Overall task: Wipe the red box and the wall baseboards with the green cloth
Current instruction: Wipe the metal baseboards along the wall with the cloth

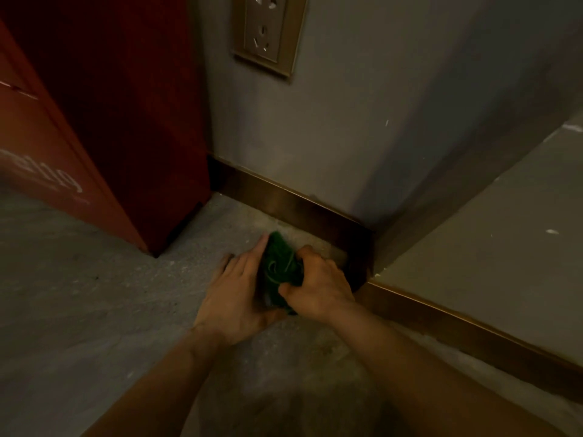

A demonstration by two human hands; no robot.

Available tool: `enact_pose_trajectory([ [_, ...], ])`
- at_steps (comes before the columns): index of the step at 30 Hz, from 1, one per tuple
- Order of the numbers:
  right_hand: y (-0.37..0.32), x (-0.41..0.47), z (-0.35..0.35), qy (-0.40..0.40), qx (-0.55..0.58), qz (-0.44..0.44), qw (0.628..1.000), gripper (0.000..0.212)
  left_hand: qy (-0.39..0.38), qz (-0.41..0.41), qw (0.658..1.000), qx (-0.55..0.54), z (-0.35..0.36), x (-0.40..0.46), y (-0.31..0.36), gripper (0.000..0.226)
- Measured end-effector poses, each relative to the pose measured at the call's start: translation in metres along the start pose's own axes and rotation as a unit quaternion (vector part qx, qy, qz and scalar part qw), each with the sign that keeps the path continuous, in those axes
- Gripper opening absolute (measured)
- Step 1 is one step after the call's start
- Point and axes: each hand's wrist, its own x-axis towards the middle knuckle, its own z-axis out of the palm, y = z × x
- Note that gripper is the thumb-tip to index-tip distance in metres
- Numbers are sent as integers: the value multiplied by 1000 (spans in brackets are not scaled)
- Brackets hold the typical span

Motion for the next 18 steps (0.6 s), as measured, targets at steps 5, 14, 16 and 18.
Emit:
enact_pose_trajectory([
  [5,-1,-11,-9,-24,91,-32,995,53,-6,36,999,18,-17,-9,8,98],
  [14,-5,-49,-26,-91,13,-120,989,74,-34,50,993,97,-48,-29,30,70],
  [16,-6,-59,-23,-68,-11,-136,988,71,-34,47,992,112,-54,-34,39,64],
  [18,-5,-68,-20,-38,-20,-154,987,64,-41,50,990,129,-60,-40,49,59],
])
